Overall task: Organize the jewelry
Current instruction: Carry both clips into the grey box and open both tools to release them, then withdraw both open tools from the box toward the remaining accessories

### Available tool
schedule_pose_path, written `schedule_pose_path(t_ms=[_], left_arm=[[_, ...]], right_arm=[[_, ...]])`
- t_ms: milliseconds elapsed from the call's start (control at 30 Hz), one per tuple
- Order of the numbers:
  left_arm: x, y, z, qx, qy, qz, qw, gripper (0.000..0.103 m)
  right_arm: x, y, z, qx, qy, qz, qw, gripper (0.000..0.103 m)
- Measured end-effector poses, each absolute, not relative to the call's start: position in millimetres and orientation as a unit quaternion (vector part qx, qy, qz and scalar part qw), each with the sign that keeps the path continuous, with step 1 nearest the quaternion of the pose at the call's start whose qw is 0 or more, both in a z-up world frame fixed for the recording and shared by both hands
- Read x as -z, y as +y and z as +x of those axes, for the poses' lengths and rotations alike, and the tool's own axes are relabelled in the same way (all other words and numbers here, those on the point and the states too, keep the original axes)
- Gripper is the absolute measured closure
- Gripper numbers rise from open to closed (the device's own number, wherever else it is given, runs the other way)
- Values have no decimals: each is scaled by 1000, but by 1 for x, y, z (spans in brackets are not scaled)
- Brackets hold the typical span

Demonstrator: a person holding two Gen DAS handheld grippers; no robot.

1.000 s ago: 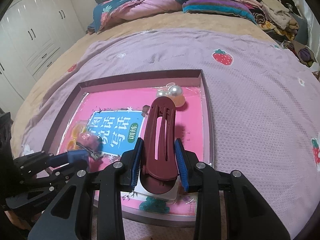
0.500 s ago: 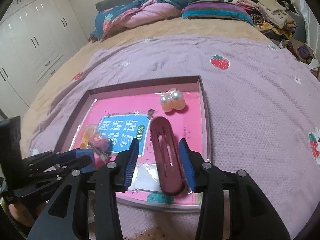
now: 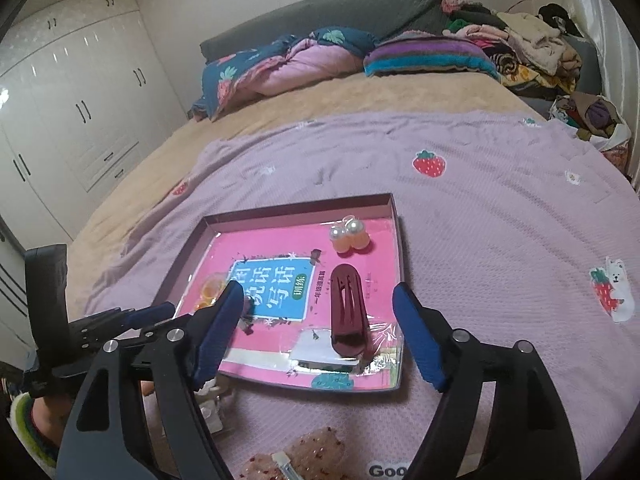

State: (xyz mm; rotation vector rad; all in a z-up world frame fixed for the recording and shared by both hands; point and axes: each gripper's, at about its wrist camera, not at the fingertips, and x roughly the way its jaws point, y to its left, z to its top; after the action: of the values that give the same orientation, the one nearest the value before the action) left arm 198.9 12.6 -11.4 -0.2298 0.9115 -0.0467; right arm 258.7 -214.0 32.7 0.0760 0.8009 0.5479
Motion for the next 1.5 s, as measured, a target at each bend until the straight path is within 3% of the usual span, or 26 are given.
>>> schedule_pose_path(t_ms=[67, 167, 233, 333, 467, 867, 1500], left_arm=[[4, 11, 195, 23, 433, -112, 894, 51], [-3, 10, 190, 21, 427, -112, 897, 36], [-10, 10, 185, 20, 420, -113, 900, 35], [-18, 12, 179, 22, 412, -123, 903, 25], [-31, 17, 168, 17, 395, -134, 909, 12], [-59, 36, 139, -5, 357, -143, 923, 10], [-57, 49, 102, -23, 356, -131, 925, 10]], right_arm=[[-37, -216, 253, -264, 380, 37, 886, 27], [-44, -220, 246, -266, 373, 39, 888, 27], [-48, -222, 242, -267, 370, 39, 889, 27], [-54, -224, 234, -268, 361, 42, 892, 16], [-63, -225, 224, -272, 349, 41, 896, 15], [-84, -228, 197, -282, 323, 37, 903, 15], [-83, -221, 155, -308, 320, 14, 896, 15]])
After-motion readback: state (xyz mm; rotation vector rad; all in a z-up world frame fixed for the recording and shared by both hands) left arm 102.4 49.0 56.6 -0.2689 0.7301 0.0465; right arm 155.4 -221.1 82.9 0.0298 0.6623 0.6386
